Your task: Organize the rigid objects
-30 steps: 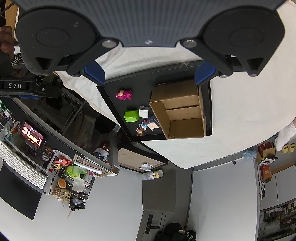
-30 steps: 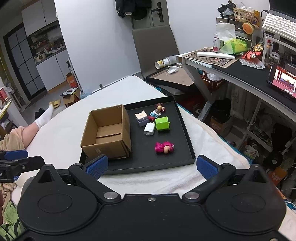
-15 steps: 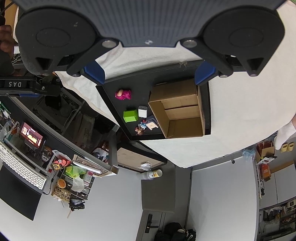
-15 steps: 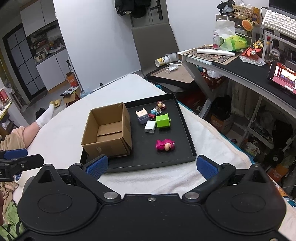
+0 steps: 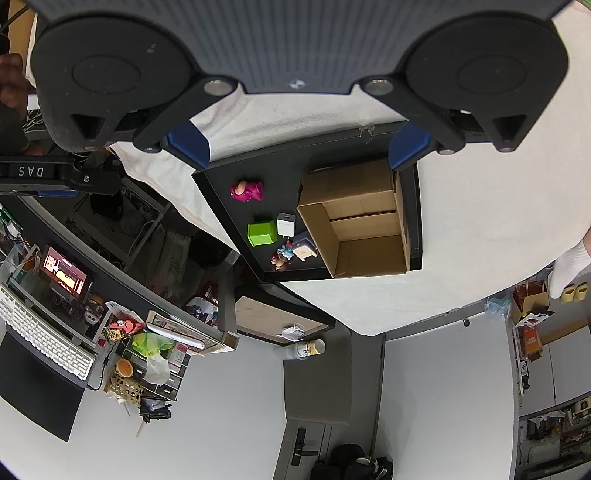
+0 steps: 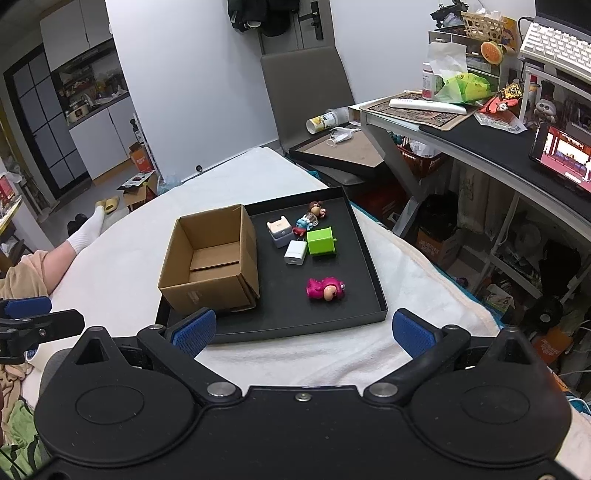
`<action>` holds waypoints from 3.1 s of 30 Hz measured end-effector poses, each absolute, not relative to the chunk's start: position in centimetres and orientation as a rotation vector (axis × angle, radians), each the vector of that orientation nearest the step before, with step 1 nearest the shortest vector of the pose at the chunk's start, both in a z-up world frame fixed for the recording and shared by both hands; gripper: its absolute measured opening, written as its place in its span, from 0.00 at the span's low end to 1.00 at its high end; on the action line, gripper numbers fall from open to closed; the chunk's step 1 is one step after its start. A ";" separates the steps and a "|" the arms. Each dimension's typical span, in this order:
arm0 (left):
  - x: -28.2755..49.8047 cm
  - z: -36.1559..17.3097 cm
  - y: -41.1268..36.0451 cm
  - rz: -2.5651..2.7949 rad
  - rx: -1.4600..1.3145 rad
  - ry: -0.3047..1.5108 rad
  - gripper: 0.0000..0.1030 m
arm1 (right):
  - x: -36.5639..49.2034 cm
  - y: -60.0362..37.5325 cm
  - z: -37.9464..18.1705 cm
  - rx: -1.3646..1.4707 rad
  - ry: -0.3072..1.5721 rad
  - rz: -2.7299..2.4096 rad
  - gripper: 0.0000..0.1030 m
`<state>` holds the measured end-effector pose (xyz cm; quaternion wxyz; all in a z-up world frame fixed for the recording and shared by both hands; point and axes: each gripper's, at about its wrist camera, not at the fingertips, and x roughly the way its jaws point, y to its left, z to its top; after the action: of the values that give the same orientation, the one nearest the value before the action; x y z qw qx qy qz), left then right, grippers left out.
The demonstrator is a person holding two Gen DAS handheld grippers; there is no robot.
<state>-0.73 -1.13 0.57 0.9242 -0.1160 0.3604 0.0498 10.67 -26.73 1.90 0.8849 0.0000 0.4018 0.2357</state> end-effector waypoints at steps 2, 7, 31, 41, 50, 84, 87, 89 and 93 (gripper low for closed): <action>-0.7 0.6 -1.1 0.102 -0.237 0.740 0.99 | 10.6 -26.7 1.8 0.004 0.839 0.495 1.00; -0.9 0.5 -1.0 0.110 -0.238 0.734 0.99 | 10.7 -26.7 1.9 0.006 0.842 0.491 1.00; 1.7 -0.6 1.5 0.128 -0.277 0.767 0.99 | 12.8 -25.7 0.2 0.001 0.873 0.488 1.00; 4.7 -2.1 3.4 0.175 -0.291 0.783 0.99 | 15.9 -24.7 -1.7 0.014 0.889 0.504 1.00; 7.2 -3.9 5.5 0.205 -0.318 0.806 0.96 | 19.2 -24.0 -3.6 0.049 0.932 0.486 1.00; 15.3 -11.9 11.8 0.290 -0.429 0.996 0.44 | 29.4 -18.5 -11.0 -0.054 1.186 0.444 0.99; 15.9 -12.5 12.2 0.301 -0.432 1.010 0.41 | 30.1 -18.0 -12.0 -0.077 1.200 0.438 0.99; 16.2 -12.9 12.4 0.304 -0.433 1.019 0.35 | 30.4 -17.7 -12.7 -0.092 1.213 0.433 1.00; 16.6 -13.6 12.6 0.307 -0.427 1.034 0.29 | 31.0 -17.1 -14.2 -0.115 1.244 0.430 1.00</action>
<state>16.64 12.63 -13.56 0.8366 -0.2015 0.4884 0.1452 31.05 -17.14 -14.21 0.7896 -0.0534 0.5778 0.1997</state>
